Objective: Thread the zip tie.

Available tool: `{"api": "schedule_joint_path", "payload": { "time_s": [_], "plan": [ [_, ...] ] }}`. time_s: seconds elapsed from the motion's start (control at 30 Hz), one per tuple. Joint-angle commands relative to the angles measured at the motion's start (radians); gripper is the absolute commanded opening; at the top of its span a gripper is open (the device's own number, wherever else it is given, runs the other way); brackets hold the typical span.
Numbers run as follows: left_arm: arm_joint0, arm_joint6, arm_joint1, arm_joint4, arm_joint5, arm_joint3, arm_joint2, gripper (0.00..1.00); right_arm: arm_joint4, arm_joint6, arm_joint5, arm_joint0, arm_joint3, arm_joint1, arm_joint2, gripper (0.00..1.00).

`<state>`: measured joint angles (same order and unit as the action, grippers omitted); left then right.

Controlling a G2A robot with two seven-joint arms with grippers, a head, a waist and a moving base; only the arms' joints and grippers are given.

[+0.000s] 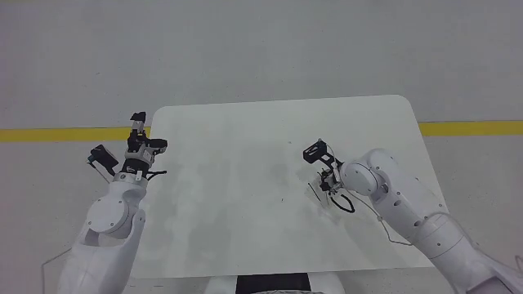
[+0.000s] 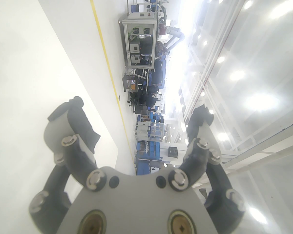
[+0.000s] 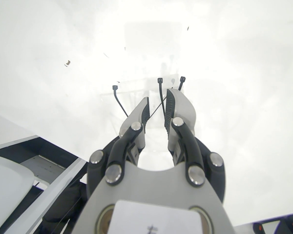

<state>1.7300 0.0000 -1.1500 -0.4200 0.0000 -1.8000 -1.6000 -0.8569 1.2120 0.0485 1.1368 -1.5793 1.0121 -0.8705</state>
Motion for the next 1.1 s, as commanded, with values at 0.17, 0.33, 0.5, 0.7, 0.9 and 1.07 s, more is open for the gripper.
{"api": "schedule_joint_path", "payload": {
  "time_s": [0.17,0.33,0.5,0.7,0.9,1.07],
  "plan": [
    [0.000,0.000,0.000,0.000,0.000,0.000,0.000,1.00,0.005,0.002,0.002,-0.006,0.013,0.005,0.002,0.02],
    [0.000,0.000,0.000,0.000,0.000,0.000,0.000,1.00,0.004,0.005,0.001,-0.006,0.013,0.007,-0.001,0.00],
    [0.000,0.000,0.000,0.000,0.000,0.000,0.000,1.00,0.002,0.010,-0.001,-0.002,0.000,0.007,-0.009,0.00],
    [0.000,0.000,0.000,0.000,0.000,0.000,0.000,1.00,0.017,0.014,0.015,0.041,-0.071,-0.008,-0.061,0.00],
    [0.000,0.000,0.000,0.000,0.000,0.000,0.000,1.00,0.096,-0.012,0.064,0.113,-0.152,-0.031,-0.163,0.00],
    [0.000,0.000,0.000,0.000,0.000,0.000,0.000,1.00,0.242,-0.062,0.157,0.179,-0.173,-0.051,-0.273,0.00]
  ]
}}
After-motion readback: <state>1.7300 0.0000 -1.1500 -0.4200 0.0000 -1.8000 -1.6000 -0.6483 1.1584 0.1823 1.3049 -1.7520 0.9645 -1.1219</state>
